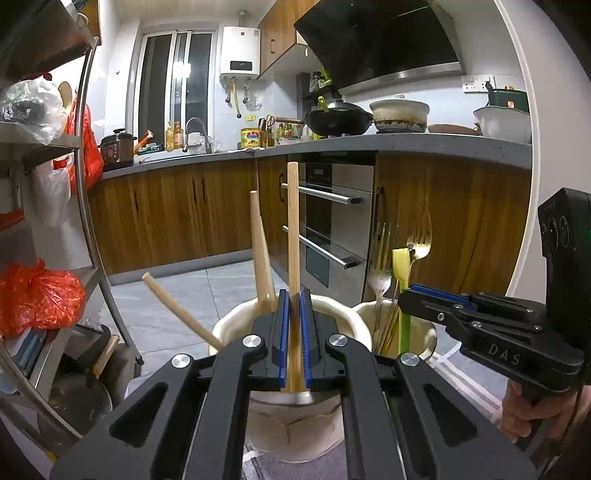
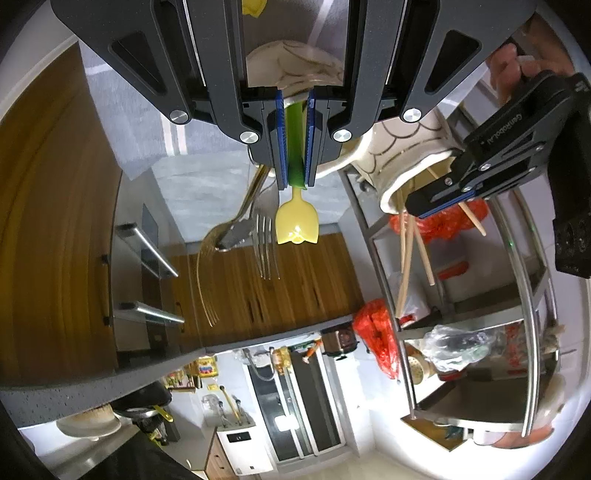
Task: Organize utensils
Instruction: 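Lower the chopstick into the tall compartment with left while right lowers spoon into small one, then open both tools to release the chopstick and spoon into the holder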
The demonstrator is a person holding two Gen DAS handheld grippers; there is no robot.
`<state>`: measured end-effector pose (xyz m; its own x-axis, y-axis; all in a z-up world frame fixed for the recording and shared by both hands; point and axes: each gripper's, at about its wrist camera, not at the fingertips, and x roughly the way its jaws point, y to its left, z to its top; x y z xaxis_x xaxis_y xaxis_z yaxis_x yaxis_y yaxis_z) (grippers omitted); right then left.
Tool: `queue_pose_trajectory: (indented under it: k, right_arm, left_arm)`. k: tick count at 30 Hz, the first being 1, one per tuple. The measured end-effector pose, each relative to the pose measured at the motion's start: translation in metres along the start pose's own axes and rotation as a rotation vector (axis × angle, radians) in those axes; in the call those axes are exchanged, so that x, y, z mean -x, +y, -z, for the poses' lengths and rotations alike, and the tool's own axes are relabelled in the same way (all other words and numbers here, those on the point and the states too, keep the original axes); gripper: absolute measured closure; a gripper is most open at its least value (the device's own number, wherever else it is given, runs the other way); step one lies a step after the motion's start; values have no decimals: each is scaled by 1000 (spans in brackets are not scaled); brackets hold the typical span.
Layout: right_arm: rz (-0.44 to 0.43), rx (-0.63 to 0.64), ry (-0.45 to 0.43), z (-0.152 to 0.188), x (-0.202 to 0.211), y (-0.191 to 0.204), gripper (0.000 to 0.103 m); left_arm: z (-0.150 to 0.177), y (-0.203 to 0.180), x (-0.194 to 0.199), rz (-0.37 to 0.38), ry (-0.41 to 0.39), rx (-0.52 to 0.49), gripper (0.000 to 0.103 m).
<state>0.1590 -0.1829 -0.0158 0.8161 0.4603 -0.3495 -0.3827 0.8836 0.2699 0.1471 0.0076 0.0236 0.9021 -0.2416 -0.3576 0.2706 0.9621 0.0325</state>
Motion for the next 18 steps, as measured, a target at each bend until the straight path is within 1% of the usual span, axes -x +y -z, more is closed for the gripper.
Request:
queue_pose_trajectory:
  k: [6,12,13,15,17,18]
  right_arm:
    - [5,-16,36,1,-4,-2,93]
    - [10,-13,40,1,-2,-1,93]
    - [11,-12,38,1,-2,-1,87]
    - [12,-11,31,0,0,-1,81]
    - [12,-12,25,-1,3,-2,81]
    - [12,-13,21,-1,4,-3,79]
  left_arm:
    - [0,2,0,-13,12,3,97]
    - [-1,1,3,-8,9,3,96]
    - [-1,0,3,-9,7,1,96]
    - [-1,0,4,-17,3,-4,96]
    - [-2,1,5,-15,2,1,96]
    - [-2,1,6,-13,2,5,96]
